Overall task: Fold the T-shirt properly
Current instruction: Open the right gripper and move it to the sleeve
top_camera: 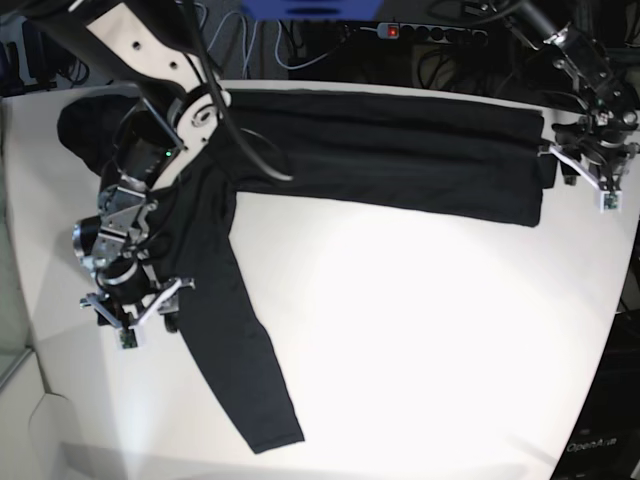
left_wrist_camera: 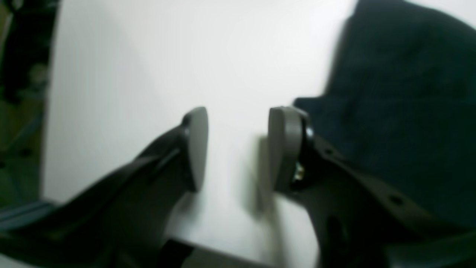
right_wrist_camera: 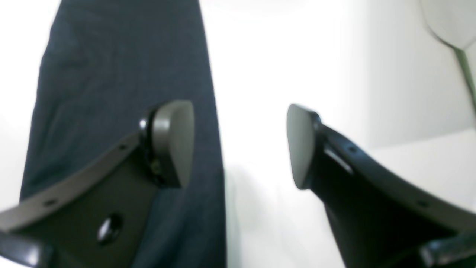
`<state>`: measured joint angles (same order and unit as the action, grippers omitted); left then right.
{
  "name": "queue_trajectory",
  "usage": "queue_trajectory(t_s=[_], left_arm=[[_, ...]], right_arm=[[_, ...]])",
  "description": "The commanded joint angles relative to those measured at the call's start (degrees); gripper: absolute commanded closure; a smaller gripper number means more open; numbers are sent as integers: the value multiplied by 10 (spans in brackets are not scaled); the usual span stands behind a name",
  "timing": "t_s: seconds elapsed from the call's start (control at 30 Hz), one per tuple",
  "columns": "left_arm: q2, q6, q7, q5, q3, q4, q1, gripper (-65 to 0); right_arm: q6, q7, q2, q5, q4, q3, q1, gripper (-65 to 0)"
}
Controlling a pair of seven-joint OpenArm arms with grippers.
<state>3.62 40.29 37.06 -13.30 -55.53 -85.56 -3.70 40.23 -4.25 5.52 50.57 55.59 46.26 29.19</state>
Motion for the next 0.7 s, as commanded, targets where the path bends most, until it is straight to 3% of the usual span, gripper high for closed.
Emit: queue_trajectory(t_s=[0.0, 0.33, 0.67], left_arm=[[7, -3, -12, 0, -9, -12, 5, -262], [7, -3, -11, -3, -13, -13, 6, -262], [7, -3, -11, -4, -13, -13, 20, -262]], right_arm=[[-2, -12, -7, -9, -13, -2, 25, -400], [-2, -10, -69, -44, -189, -5, 80, -400], [-2, -14, -71, -49, -219, -3, 77, -400]])
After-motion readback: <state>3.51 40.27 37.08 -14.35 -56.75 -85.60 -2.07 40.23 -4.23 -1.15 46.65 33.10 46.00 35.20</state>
